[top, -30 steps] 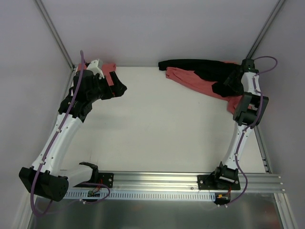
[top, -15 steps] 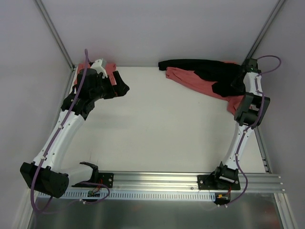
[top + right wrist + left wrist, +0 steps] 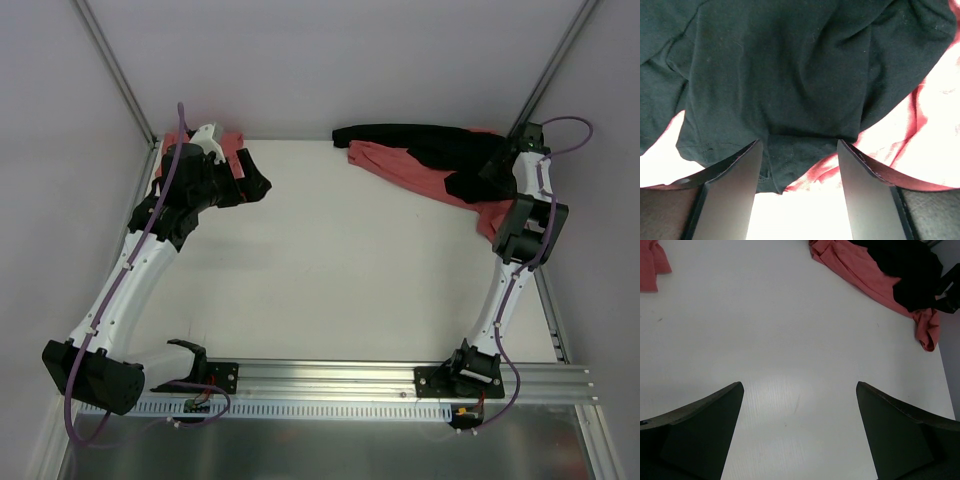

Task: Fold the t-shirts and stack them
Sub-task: Grab crumpled tshirt from the corner of the board with the right arm

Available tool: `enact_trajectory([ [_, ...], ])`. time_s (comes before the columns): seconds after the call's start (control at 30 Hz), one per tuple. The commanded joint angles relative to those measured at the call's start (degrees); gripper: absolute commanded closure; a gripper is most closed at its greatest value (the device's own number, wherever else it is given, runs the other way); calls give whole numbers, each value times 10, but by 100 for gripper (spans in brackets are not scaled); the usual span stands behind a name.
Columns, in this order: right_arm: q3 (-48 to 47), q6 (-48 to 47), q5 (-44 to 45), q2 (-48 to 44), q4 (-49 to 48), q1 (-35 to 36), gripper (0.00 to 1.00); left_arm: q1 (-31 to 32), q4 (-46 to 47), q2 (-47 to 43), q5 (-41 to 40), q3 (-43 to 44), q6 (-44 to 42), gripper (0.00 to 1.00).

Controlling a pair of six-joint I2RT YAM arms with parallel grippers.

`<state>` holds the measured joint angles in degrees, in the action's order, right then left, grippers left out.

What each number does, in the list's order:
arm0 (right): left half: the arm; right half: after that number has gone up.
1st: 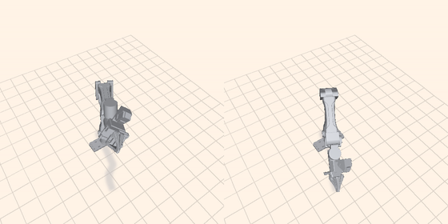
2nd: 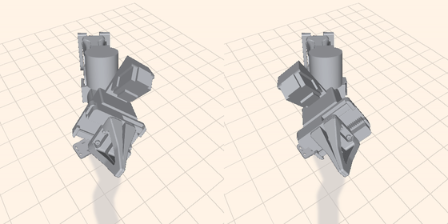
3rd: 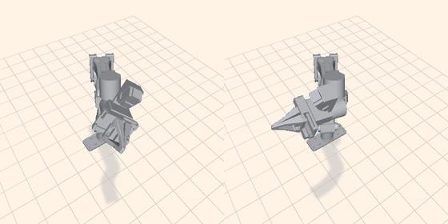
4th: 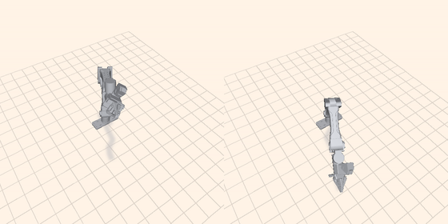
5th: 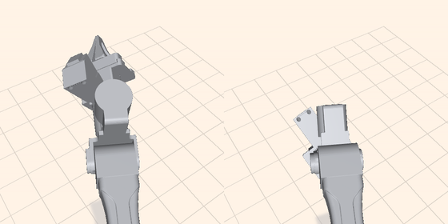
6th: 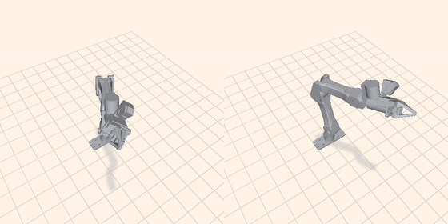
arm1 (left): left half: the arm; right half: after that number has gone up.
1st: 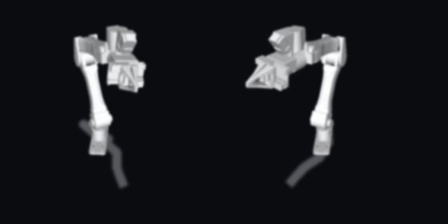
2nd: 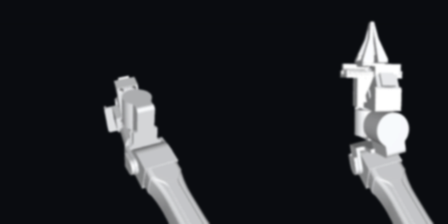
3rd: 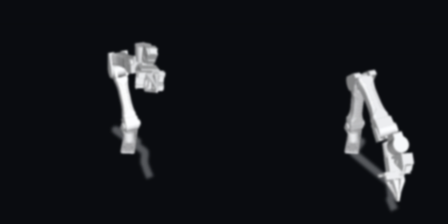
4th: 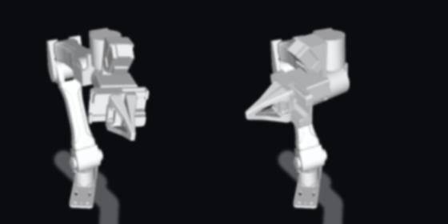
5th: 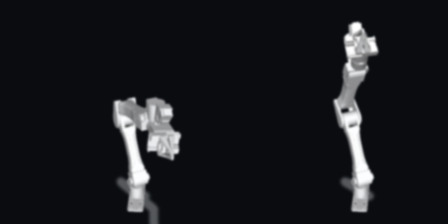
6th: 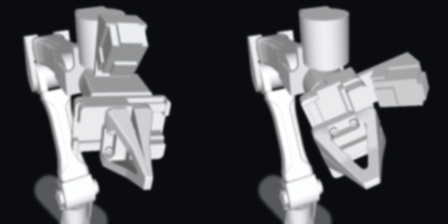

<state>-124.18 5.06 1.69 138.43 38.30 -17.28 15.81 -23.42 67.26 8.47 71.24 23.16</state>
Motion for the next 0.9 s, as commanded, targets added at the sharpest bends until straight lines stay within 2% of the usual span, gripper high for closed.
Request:
enact_trajectory([
  [0.0,-5,0,-7,-13,-14,-2,34,5,-3,-3,5,21,-8,1],
  [0.47,28,9,-8,-9,-33,-2,39,6,-7,16,11,38,-15,1],
  [0.57,32,12,-5,-11,-32,-2,72,6,-5,21,13,43,-16,1],
  [0.6,34,13,-4,-11,-31,-1,97,7,-4,23,13,43,-15,1],
  [0.63,34,13,-1,-12,-29,-2,99,7,-3,25,14,44,-15,1],
  [0.87,66,15,16,-41,-23,-2,99,7,0,28,17,50,-18,1],
])
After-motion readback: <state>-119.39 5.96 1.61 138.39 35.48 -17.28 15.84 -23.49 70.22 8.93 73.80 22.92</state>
